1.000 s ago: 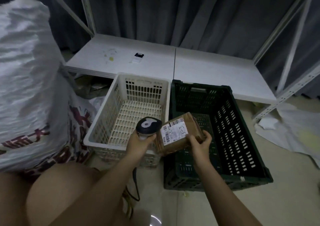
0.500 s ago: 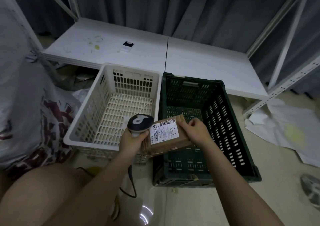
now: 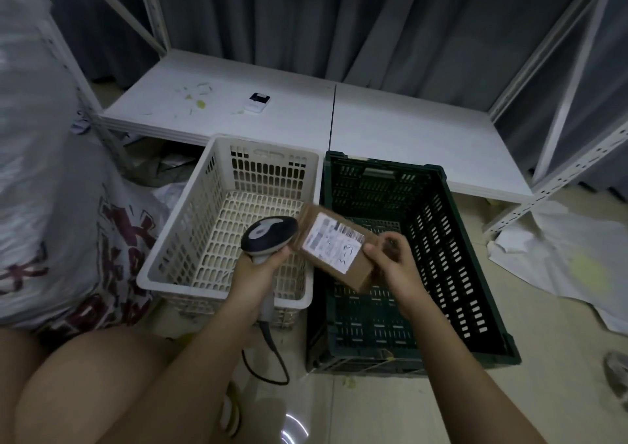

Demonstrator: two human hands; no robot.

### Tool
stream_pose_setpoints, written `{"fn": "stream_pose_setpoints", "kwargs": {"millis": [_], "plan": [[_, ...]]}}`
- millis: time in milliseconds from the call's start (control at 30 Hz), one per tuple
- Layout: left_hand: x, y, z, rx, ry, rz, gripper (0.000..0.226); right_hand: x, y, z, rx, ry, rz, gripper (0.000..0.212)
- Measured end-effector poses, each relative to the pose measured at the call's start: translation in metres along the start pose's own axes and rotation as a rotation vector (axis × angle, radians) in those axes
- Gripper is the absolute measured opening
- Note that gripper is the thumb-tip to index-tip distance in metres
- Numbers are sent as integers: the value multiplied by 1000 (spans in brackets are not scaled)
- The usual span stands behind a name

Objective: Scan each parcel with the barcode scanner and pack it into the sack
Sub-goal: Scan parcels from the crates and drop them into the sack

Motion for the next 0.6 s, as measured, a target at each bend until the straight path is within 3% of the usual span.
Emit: {"fn": "stream_pose_setpoints", "kwargs": {"millis": [133, 333, 433, 533, 600], "plan": [[-5, 4, -10, 90, -25, -1, 34, -15, 22, -6, 17, 36, 45, 40], [18, 11, -21, 153, -26, 117, 38, -24, 17, -21, 305, 301, -115, 66], [20, 9, -26, 168, -20, 116, 39, -14, 4, -21, 243, 550, -232, 60], [20, 8, -28, 194, -6, 111, 40, 8, -12, -28, 152, 820, -222, 46], [18, 7, -25, 191, -8, 101, 37, 17, -21, -34, 161, 824, -208, 31]]}}
Point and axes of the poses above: each hand's wrist, its own y-axis away from the middle knuckle, its own z-axis out of the back of the hand, x = y × z, the point moved 6 cm from there along -y, towards the middle knuckle, and after that the axes turned 13 degrees about x, right-handed, at the moved point
